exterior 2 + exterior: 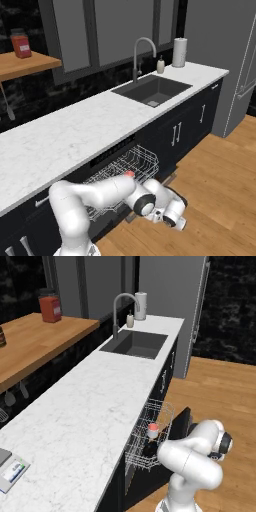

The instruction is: Pick up the cup and bowl from the counter, place them in the dishwasher, and close the dishwasher door.

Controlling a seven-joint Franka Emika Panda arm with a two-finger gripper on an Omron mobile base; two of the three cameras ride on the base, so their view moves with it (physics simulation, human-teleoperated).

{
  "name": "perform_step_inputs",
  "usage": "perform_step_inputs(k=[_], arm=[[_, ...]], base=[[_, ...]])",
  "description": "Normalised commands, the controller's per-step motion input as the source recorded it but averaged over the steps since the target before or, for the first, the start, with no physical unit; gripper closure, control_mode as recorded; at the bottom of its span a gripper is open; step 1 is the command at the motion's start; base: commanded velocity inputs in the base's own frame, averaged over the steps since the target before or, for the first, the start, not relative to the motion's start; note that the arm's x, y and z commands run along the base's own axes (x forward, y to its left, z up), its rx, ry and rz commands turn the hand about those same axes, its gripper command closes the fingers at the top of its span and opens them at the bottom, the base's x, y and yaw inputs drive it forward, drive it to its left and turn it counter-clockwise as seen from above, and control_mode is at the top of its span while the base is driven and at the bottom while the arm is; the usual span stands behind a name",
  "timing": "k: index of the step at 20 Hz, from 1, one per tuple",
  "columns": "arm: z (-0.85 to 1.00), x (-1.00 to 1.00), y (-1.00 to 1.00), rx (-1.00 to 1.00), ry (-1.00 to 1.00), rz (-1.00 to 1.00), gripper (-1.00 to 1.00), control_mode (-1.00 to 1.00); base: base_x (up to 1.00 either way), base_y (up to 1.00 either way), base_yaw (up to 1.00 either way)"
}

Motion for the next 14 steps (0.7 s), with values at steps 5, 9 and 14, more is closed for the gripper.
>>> perform_step_inputs(k=[5, 9, 14], arm=[[0.62, 0.23, 1.0, 0.18, 0.0, 0.01, -1.0, -1.0], [0.47, 0.42, 1.0, 0.11, 0.0, 0.0, -1.0, -1.0], [0.3, 0.53, 1.0, 0.06, 0.0, 0.0, -1.0, -1.0]], base=[[0.0, 0.0, 0.0], [0.0, 0.0, 0.0], [0.0, 0.0, 0.0]])
